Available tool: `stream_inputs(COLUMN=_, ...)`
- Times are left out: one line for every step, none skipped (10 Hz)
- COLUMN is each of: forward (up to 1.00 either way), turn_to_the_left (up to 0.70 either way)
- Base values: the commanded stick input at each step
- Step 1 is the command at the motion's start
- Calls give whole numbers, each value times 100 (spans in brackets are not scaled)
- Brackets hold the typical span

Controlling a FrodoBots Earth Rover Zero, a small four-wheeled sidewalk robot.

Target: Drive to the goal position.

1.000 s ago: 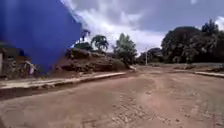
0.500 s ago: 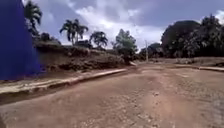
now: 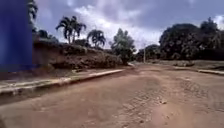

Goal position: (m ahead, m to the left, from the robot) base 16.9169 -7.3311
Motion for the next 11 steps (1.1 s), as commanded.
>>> stream_inputs(forward=85, turn_to_the_left=0)
stream_inputs(forward=85, turn_to_the_left=0)
stream_inputs(forward=85, turn_to_the_left=0)
stream_inputs(forward=85, turn_to_the_left=-9)
stream_inputs(forward=85, turn_to_the_left=-17)
stream_inputs(forward=85, turn_to_the_left=0)
stream_inputs(forward=85, turn_to_the_left=0)
stream_inputs(forward=85, turn_to_the_left=0)
stream_inputs(forward=85, turn_to_the_left=0)
stream_inputs(forward=85, turn_to_the_left=0)
stream_inputs(forward=85, turn_to_the_left=0)
